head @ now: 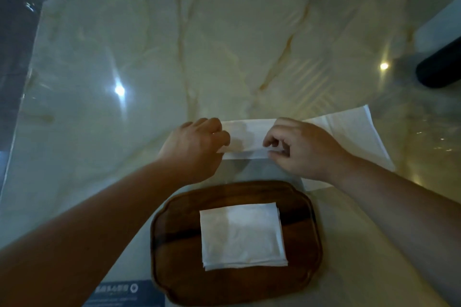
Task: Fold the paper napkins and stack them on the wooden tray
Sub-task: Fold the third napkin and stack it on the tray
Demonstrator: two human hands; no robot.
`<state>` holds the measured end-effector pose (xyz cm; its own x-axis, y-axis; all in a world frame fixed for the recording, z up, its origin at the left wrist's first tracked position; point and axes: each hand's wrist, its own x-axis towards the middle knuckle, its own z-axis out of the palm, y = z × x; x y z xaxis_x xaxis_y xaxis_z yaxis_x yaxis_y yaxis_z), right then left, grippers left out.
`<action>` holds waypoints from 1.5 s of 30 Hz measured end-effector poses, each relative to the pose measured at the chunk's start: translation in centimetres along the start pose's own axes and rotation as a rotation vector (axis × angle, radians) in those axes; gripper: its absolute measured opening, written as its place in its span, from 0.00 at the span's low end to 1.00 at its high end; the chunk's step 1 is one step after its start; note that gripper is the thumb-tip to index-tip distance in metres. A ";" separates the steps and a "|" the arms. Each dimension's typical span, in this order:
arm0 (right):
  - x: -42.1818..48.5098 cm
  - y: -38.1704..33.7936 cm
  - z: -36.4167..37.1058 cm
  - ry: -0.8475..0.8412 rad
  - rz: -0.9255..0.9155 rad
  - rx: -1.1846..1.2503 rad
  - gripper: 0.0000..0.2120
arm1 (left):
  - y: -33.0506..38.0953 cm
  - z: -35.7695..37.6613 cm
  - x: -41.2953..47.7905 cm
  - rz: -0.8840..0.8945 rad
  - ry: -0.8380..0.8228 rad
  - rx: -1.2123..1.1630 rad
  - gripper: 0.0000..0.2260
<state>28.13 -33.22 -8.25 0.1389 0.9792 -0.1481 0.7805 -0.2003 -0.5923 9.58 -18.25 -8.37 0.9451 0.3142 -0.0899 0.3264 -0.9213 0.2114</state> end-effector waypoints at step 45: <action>-7.4 -5.0 3.0 0.087 0.367 0.517 0.07 | 5.3 -0.5 -11.4 -0.790 0.033 -0.965 0.07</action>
<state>21.36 -39.57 -6.62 0.4067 0.8387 -0.3621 0.2808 -0.4920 -0.8241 0.54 -26.66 -5.77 0.4806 0.7233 -0.4959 0.6703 0.0616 0.7396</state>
